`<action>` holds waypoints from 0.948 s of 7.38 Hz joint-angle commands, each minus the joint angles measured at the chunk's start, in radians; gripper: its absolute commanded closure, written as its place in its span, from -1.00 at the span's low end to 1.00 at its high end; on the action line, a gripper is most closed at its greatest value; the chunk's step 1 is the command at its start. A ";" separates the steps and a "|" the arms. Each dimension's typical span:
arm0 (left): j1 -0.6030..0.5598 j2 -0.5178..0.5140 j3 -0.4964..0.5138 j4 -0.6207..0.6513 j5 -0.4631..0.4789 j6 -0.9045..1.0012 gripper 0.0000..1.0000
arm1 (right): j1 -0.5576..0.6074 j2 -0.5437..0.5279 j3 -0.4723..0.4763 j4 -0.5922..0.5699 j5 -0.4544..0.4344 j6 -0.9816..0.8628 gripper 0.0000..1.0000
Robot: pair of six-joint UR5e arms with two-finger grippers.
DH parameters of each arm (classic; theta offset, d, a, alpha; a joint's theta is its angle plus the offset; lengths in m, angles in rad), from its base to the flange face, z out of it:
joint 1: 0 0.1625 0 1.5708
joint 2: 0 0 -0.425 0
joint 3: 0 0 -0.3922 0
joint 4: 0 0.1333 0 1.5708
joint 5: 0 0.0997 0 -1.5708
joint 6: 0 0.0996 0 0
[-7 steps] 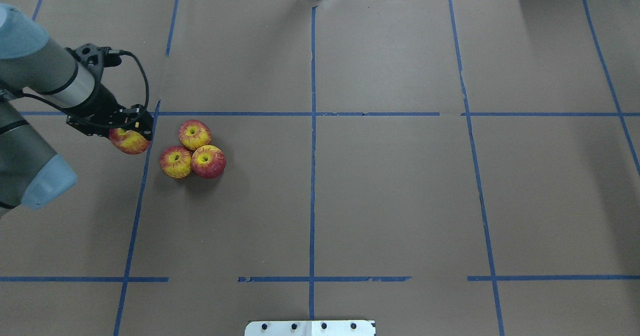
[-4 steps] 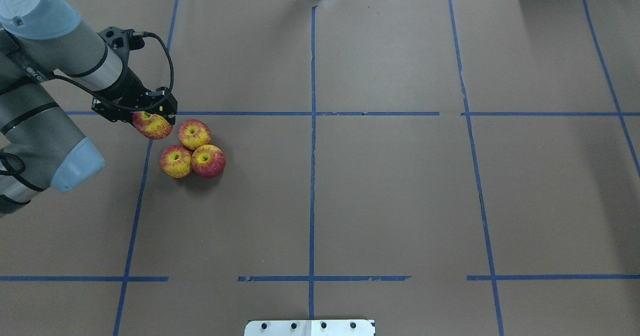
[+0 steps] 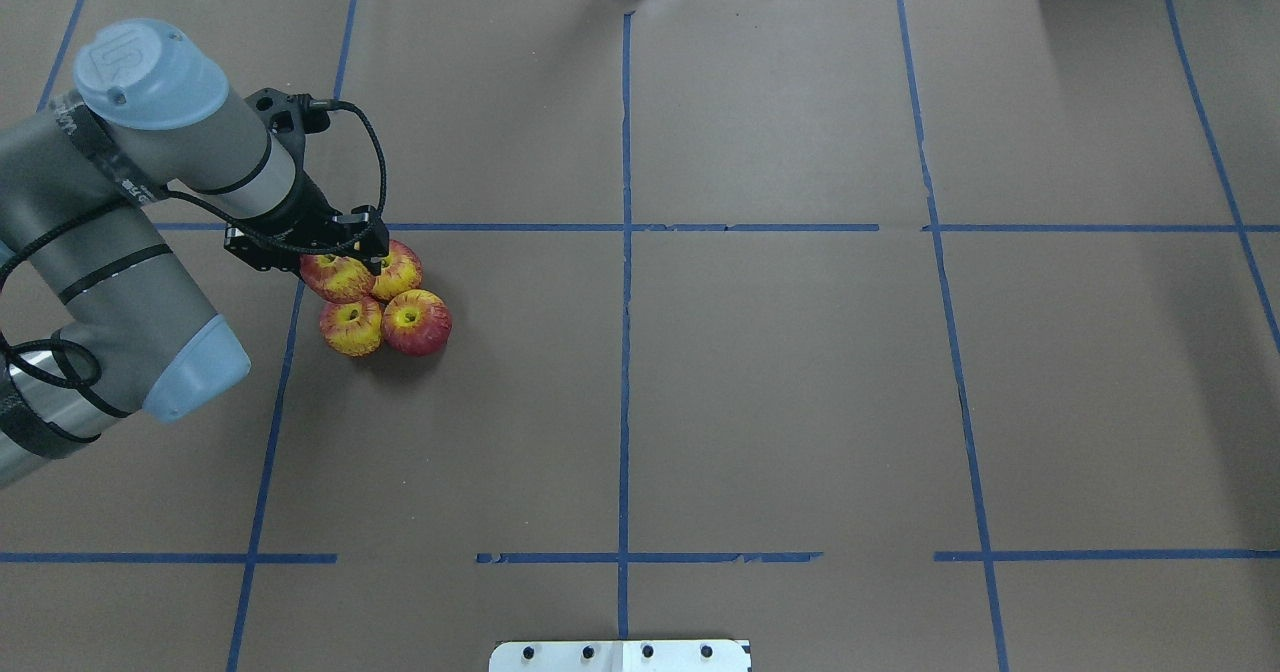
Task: Stack apples
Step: 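Lower the apple onto the three clustered apples and open the left gripper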
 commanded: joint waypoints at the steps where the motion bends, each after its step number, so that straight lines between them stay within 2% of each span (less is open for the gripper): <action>1: 0.025 -0.011 -0.001 0.000 0.001 -0.020 1.00 | 0.000 0.000 0.000 0.000 0.000 0.000 -1.00; 7: 0.045 -0.026 0.054 -0.022 0.001 -0.012 1.00 | 0.000 0.000 0.000 0.000 0.000 0.000 -1.00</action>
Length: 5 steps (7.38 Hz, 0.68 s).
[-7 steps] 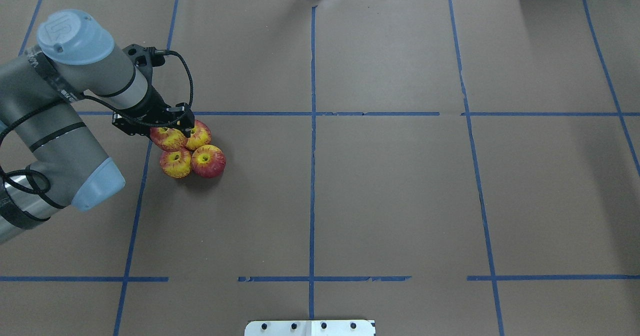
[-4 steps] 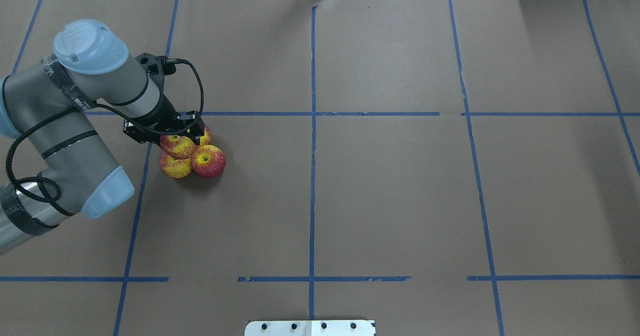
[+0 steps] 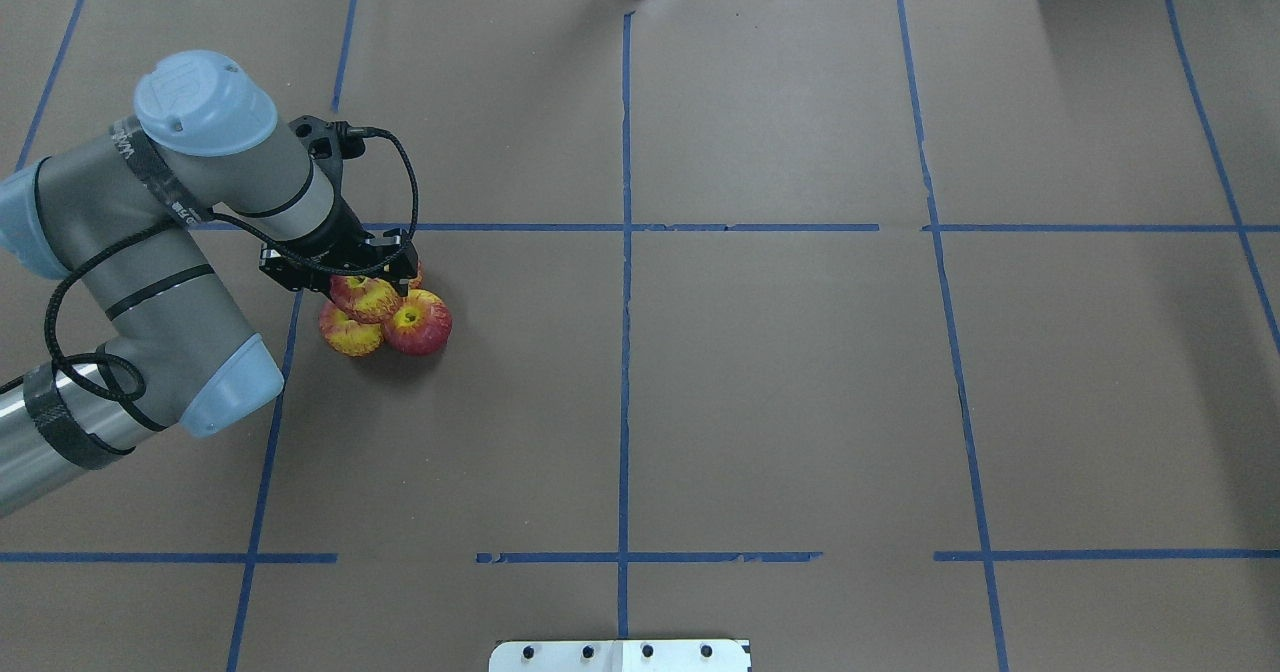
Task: Stack apples
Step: 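Lower the apple onto the three clustered apples and open the left gripper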
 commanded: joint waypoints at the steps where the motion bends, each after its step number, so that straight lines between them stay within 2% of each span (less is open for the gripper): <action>1: 0.006 0.000 0.007 -0.003 0.000 0.001 0.53 | 0.000 0.000 0.000 0.000 0.000 0.000 -1.00; 2: 0.006 0.000 0.006 -0.004 0.000 0.001 -0.98 | 0.000 0.000 0.000 0.000 0.000 0.000 -1.00; 5: 0.004 0.003 -0.009 -0.001 0.003 0.001 -1.00 | 0.000 0.000 0.000 0.000 0.000 0.000 -1.00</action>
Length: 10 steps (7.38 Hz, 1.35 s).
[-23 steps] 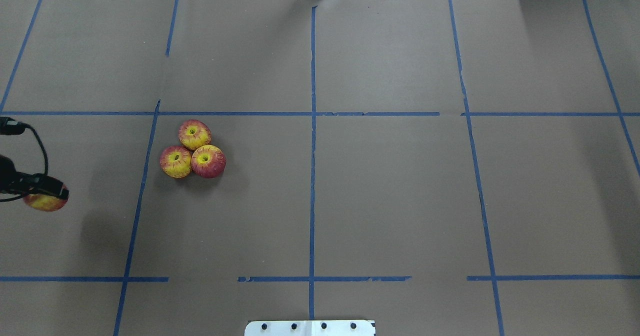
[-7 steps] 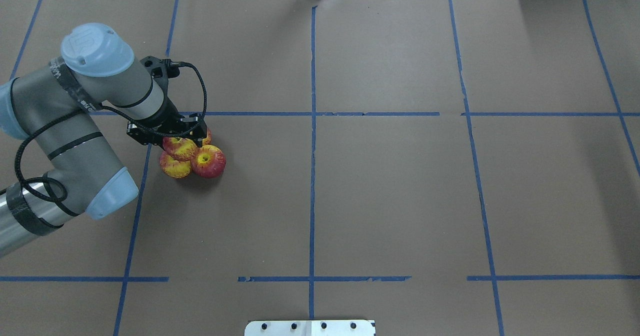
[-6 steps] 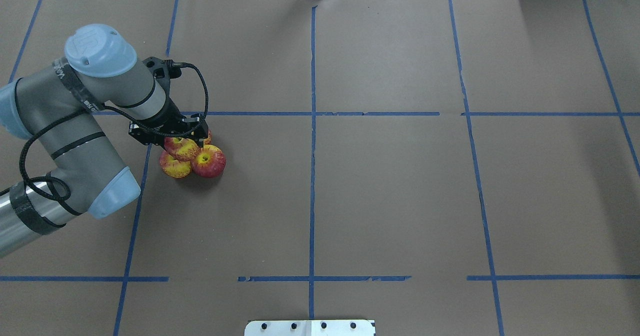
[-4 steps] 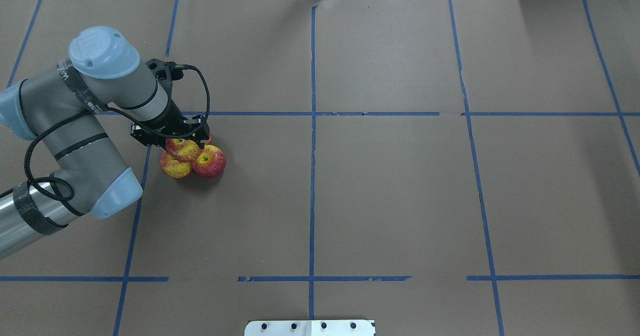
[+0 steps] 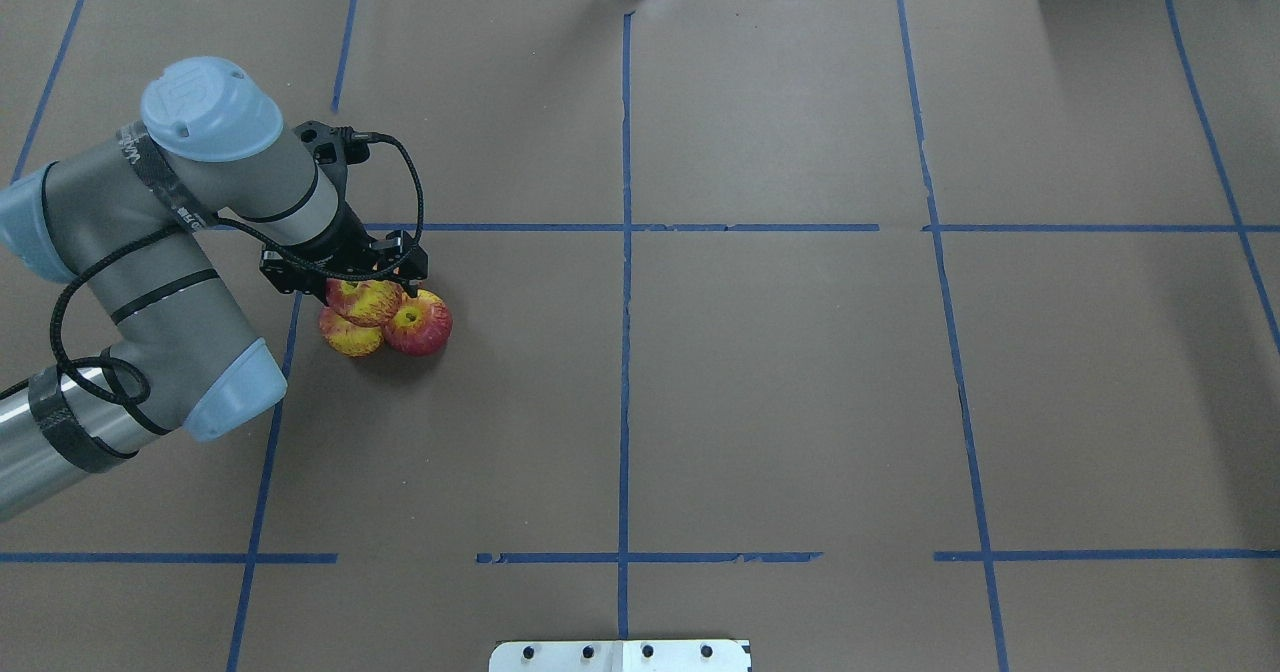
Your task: Stack apples
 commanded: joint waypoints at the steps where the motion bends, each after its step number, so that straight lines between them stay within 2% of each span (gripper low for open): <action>1: -0.010 0.008 -0.028 0.011 0.010 0.002 -1.00 | 0.000 0.000 0.000 0.000 0.000 0.000 -1.00; 2: -0.057 0.028 -0.097 0.052 0.016 0.006 -1.00 | 0.000 0.000 0.000 0.000 0.000 0.000 -1.00; 3: -0.122 0.036 -0.181 0.155 0.016 0.038 -1.00 | 0.000 0.000 0.000 0.000 0.000 0.000 -1.00; 4: -0.169 0.042 -0.253 0.214 0.015 0.154 -1.00 | 0.000 0.000 0.000 0.000 0.000 0.000 -1.00; 6: -0.257 0.141 -0.290 0.209 0.001 0.319 -1.00 | 0.000 0.000 0.000 0.000 0.000 0.000 -1.00; 7: -0.288 0.196 -0.289 0.206 -0.037 0.442 -1.00 | 0.000 0.000 0.000 0.000 0.000 0.000 -1.00; 8: -0.397 0.227 -0.277 0.206 -0.112 0.569 -1.00 | 0.000 0.000 0.000 0.000 0.000 0.000 -1.00; 10: -0.676 0.361 -0.245 0.206 -0.154 0.990 -1.00 | 0.000 0.000 0.000 0.000 0.000 0.000 -1.00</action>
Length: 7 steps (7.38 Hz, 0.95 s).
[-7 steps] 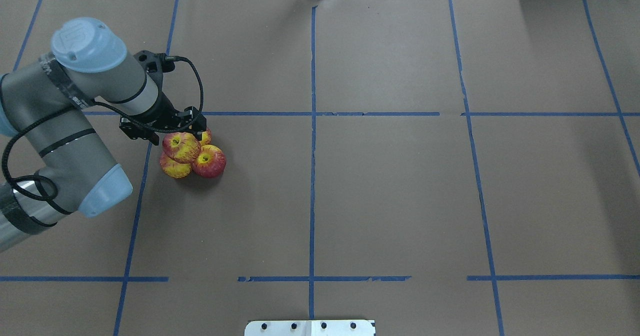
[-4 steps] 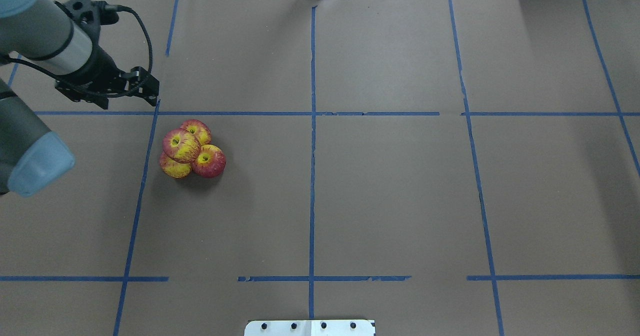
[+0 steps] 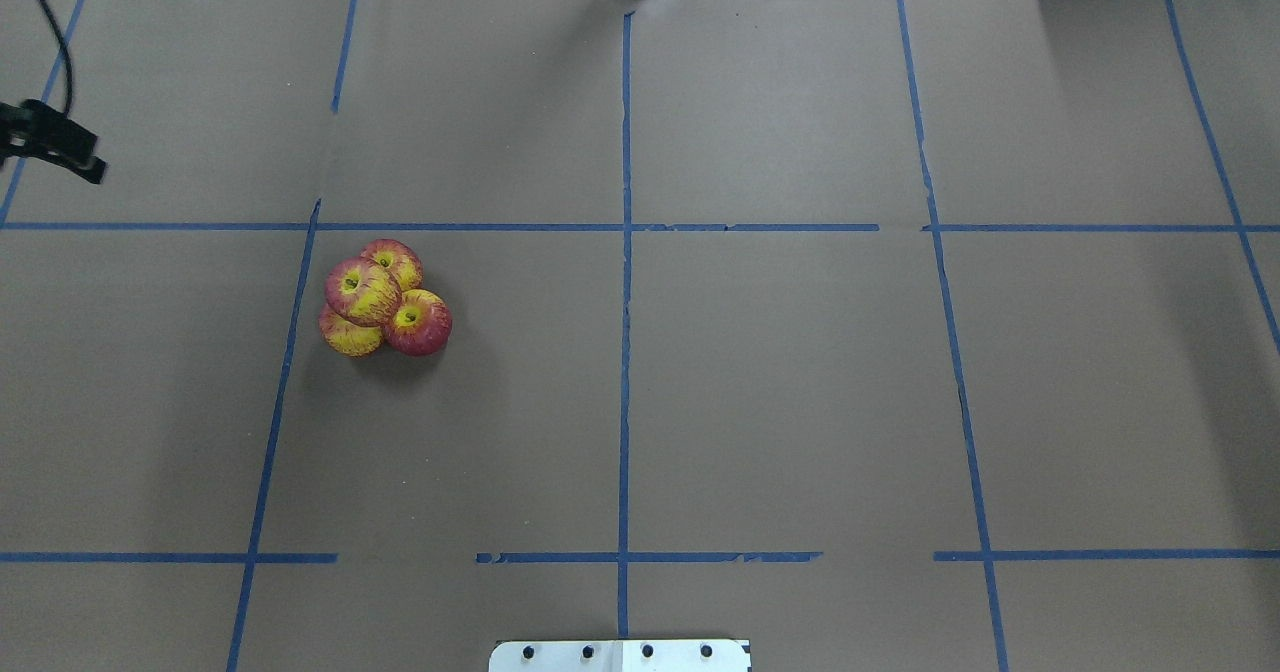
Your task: Stack apples
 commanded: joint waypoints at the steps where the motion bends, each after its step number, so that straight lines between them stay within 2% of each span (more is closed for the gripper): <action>1: -0.308 0.090 0.070 0.020 -0.065 0.442 -1.00 | 0.000 0.000 0.000 0.000 0.000 0.000 -1.00; 2: -0.341 0.113 0.127 0.037 -0.083 0.502 -1.00 | 0.000 0.000 0.000 0.000 0.000 0.000 -1.00; 3: -0.332 0.112 0.222 0.018 -0.172 0.405 -1.00 | 0.000 0.000 0.000 0.000 0.000 0.000 -1.00; 4: -0.334 0.162 0.250 -0.004 -0.185 0.387 -1.00 | 0.000 0.000 0.000 0.000 0.000 0.000 -1.00; 7: -0.331 0.219 0.235 -0.035 -0.188 0.384 -1.00 | 0.000 0.000 0.000 0.000 0.000 0.000 -1.00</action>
